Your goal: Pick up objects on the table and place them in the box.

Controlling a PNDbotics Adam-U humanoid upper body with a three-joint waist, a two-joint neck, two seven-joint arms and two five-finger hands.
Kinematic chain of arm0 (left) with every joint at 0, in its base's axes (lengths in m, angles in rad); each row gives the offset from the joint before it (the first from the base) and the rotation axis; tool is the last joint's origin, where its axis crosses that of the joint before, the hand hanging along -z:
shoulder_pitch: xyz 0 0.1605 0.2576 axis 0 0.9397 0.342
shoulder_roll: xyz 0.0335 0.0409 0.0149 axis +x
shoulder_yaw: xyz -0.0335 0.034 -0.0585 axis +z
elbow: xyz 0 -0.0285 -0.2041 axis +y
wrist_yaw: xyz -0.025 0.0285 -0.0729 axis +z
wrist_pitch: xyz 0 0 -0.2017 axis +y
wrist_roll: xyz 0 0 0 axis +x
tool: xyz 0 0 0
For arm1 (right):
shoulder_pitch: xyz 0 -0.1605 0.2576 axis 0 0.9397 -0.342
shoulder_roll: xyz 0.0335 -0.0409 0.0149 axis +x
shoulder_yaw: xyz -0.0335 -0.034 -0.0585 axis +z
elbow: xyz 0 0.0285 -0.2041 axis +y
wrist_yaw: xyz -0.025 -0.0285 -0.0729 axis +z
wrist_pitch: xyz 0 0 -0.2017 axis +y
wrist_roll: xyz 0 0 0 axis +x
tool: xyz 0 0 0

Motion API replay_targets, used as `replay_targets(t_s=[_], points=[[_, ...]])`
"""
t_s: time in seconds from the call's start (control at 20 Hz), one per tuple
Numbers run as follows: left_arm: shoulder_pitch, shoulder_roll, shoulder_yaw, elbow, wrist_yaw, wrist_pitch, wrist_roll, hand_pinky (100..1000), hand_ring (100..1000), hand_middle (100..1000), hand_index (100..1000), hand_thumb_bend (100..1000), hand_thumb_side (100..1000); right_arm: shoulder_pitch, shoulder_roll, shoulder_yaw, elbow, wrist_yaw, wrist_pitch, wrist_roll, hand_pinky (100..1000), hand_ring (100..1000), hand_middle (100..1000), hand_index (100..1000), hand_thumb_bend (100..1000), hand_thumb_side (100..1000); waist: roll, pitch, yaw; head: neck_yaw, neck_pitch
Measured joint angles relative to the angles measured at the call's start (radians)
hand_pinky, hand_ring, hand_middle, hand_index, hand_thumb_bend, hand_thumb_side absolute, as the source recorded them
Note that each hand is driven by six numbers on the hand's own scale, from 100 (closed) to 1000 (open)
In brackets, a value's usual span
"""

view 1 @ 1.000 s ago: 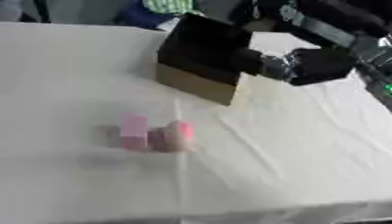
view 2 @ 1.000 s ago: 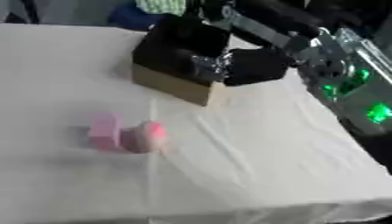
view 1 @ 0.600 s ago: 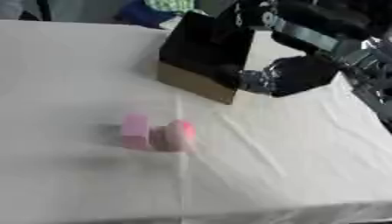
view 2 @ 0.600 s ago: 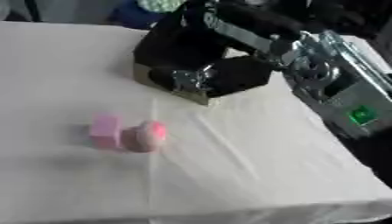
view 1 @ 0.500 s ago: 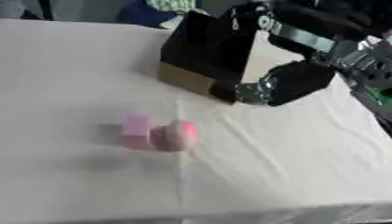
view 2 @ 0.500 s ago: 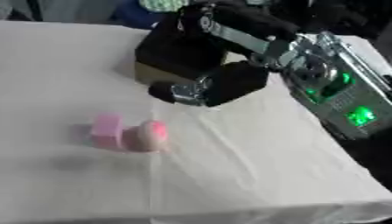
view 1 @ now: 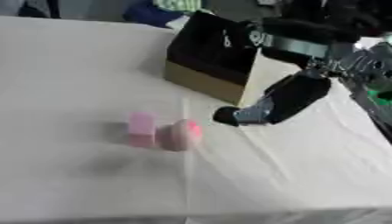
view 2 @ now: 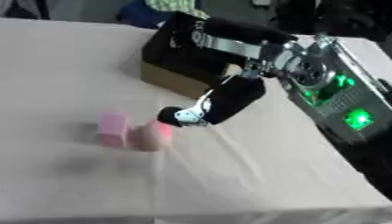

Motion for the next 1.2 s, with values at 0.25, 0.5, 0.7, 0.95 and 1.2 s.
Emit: replay_targets(t_s=[0.25,0.5,0.7,0.95,1.2], points=[[-0.003,-0.008,-0.005,0.000,0.008,-0.010,-0.005,739,695,705,897,486,1000,0.002,0.035,0.011,0.001,0.022,0.010,0.026,859,852,829,821,343,260,0.000,0.006,0.004,-0.001,0.000],[-0.010,-0.008,-0.007,0.000,0.011,-0.014,-0.006,737,693,718,896,473,1000,0.019,0.071,0.032,0.030,0.063,-0.012,0.038,865,869,833,827,362,292,0.000,0.010,0.010,-0.003,0.000],[-0.016,-0.008,-0.012,0.000,0.012,-0.017,-0.008,735,691,717,896,467,1000,0.023,0.100,0.051,0.075,0.129,-0.056,0.036,864,877,830,832,464,360,0.000,0.014,0.016,-0.003,0.000],[-0.020,-0.013,-0.012,0.000,0.013,-0.019,-0.009,735,716,716,896,461,1000,0.029,0.133,0.069,0.156,0.225,-0.118,0.013,853,861,802,814,459,339,0.000,0.027,0.026,-0.004,0.000],[-0.025,-0.017,-0.012,0.000,0.013,-0.021,-0.008,735,715,715,896,456,1000,0.048,0.163,0.083,0.247,0.309,-0.176,-0.038,846,850,791,809,445,314,0.001,0.043,0.032,-0.008,0.000]])
